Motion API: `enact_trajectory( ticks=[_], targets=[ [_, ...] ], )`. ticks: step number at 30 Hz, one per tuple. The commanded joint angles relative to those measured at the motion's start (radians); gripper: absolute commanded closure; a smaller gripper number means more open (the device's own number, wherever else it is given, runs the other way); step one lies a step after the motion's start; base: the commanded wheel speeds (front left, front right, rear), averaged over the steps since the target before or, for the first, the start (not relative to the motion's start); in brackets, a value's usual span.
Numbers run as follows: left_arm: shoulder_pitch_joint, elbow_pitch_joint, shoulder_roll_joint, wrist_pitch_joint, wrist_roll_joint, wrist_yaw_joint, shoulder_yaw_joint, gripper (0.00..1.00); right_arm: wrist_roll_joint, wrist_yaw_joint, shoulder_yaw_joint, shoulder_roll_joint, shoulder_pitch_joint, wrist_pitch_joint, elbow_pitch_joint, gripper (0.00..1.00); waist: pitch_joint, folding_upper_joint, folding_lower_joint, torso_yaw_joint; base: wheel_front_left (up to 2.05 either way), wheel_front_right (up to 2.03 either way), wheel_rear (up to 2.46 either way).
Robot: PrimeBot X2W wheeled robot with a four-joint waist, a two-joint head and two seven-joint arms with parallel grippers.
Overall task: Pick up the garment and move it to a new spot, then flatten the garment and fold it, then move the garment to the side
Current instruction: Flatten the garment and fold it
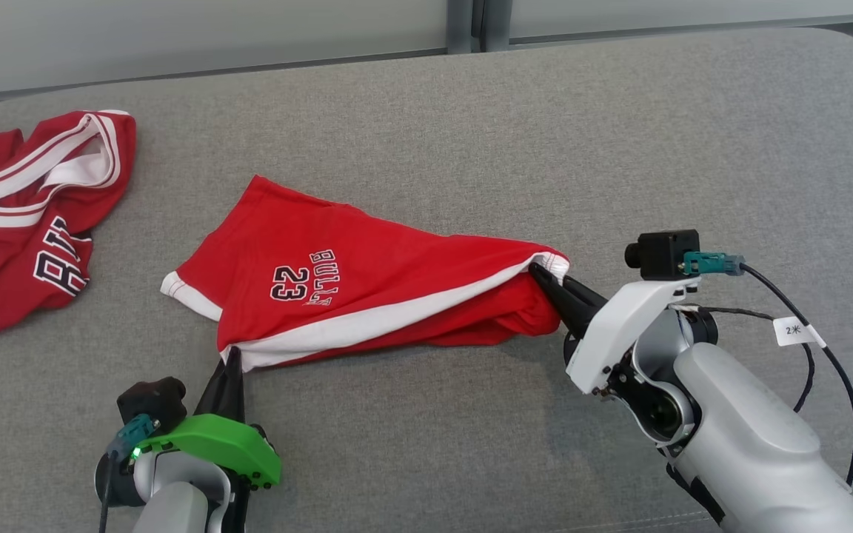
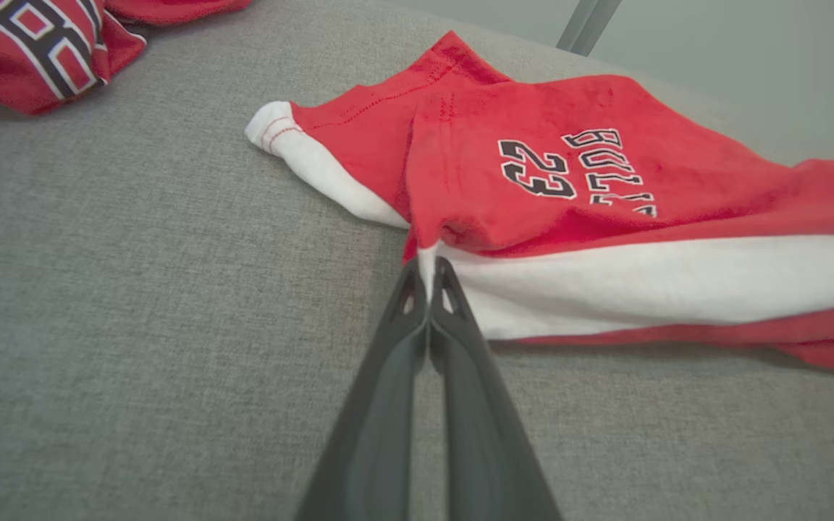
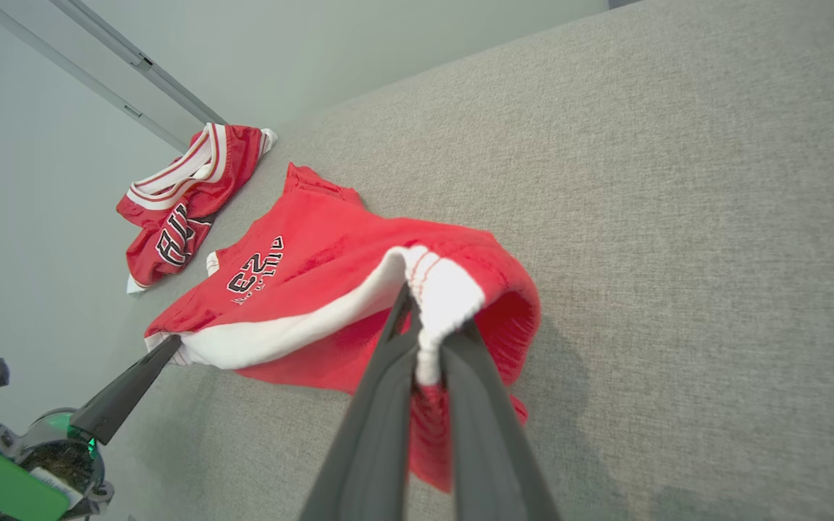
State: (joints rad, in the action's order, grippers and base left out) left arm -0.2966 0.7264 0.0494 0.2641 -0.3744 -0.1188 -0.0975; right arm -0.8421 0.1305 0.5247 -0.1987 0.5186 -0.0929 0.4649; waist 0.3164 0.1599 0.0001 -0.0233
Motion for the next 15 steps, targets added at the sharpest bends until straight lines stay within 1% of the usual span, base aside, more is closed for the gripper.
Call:
enact_trajectory(
  ticks=[1,6,10,15],
  targets=[
    [0.008,-0.01,0.002,0.0,-0.003,0.001,0.003,1.0,0.016,0.0,0.009,-0.014,0.008,0.018,-0.002,1.0,-0.008,0.0001,-0.0001,0.005,0.0,0.0,0.0],
    [0.016,-0.066,0.002,0.0,-0.051,-0.004,0.0,1.0,0.092,0.0,0.028,-0.056,0.009,0.081,-0.013,1.0,-0.032,0.0001,-0.0001,0.018,0.0,0.0,0.0],
    [0.011,-0.138,0.002,0.0,-0.107,-0.01,-0.03,1.0,0.163,0.0,0.008,-0.086,-0.009,0.135,-0.024,1.0,-0.062,0.0001,-0.0001,0.028,0.0,0.0,0.0],
    [0.005,-0.25,0.002,0.0,-0.168,-0.011,-0.08,1.0,0.231,0.0,-0.042,-0.094,-0.044,0.187,-0.062,1.0,-0.107,0.0001,-0.0001,0.042,0.0,0.0,0.0]
  ],
)
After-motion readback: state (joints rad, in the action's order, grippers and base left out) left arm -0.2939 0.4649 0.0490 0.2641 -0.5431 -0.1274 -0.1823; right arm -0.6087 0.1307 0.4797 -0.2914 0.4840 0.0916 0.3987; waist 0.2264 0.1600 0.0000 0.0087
